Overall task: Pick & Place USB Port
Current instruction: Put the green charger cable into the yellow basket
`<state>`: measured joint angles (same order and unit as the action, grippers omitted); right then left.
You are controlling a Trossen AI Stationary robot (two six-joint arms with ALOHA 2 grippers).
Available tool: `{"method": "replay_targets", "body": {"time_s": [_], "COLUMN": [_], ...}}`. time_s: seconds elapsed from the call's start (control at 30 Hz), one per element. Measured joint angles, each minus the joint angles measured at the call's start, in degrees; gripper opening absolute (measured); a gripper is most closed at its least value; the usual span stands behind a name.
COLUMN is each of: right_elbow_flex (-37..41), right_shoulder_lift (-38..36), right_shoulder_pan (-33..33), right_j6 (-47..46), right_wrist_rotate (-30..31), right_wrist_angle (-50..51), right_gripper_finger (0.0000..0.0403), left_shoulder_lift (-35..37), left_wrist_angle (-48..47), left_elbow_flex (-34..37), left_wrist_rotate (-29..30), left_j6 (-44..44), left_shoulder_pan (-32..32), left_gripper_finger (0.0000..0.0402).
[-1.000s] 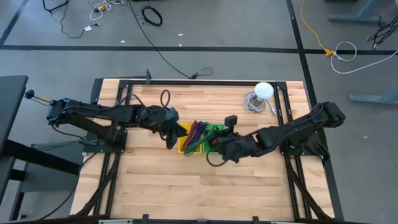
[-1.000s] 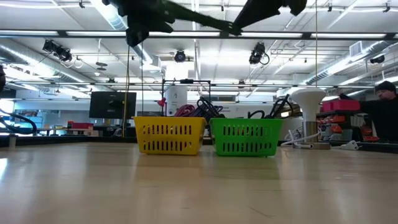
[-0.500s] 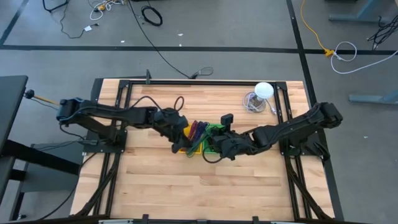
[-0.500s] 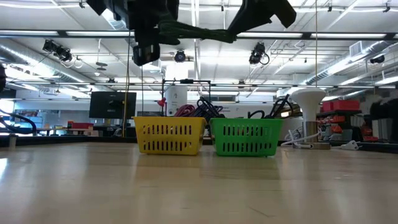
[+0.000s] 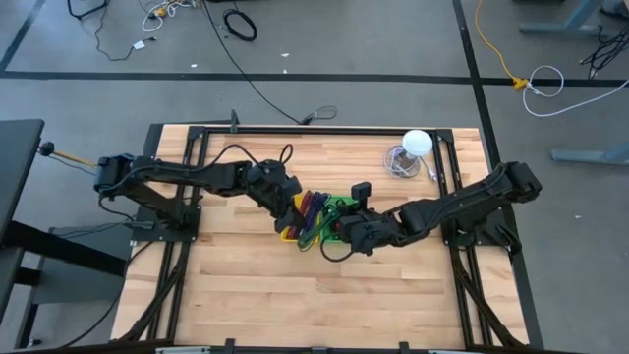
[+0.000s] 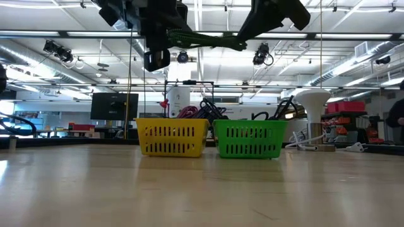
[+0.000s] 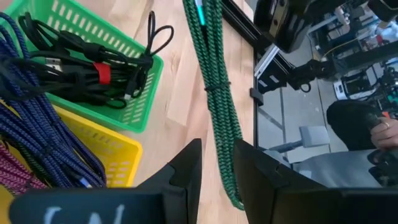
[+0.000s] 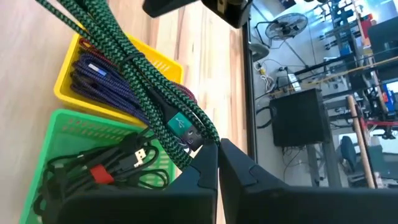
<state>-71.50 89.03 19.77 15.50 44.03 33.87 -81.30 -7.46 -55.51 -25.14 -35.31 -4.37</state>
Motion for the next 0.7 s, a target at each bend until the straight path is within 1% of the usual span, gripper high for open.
{"method": "replay_targets", "body": {"time_s": [0.13, 0.47, 0.7], "right_elbow_flex": [0.0, 0.0, 0.0], "right_shoulder_lift": [0.0, 0.0, 0.0], "right_shoulder_pan": [-0.05, -1.46, -2.38], "right_j6": [0.45, 4.56, 9.09], "right_wrist_rotate": [1.64, 1.6, 2.39], "right_wrist_angle": [-0.02, -3.99, -8.04], "right_gripper_finger": [0.0, 0.0, 0.0], "left_shoulder_lift": [0.0, 0.0, 0.02], "left_wrist_angle": [0.32, 0.46, 0.5], "left_elbow_flex": [0.0, 0.0, 0.0], "left_wrist_rotate": [0.3, 1.3, 1.55], "left_j6": [1.01, 0.44, 0.22], "left_shoulder_pan": [0.08, 1.73, 2.49], "left_gripper_finger": [0.0097, 0.0097, 0.0097]}}
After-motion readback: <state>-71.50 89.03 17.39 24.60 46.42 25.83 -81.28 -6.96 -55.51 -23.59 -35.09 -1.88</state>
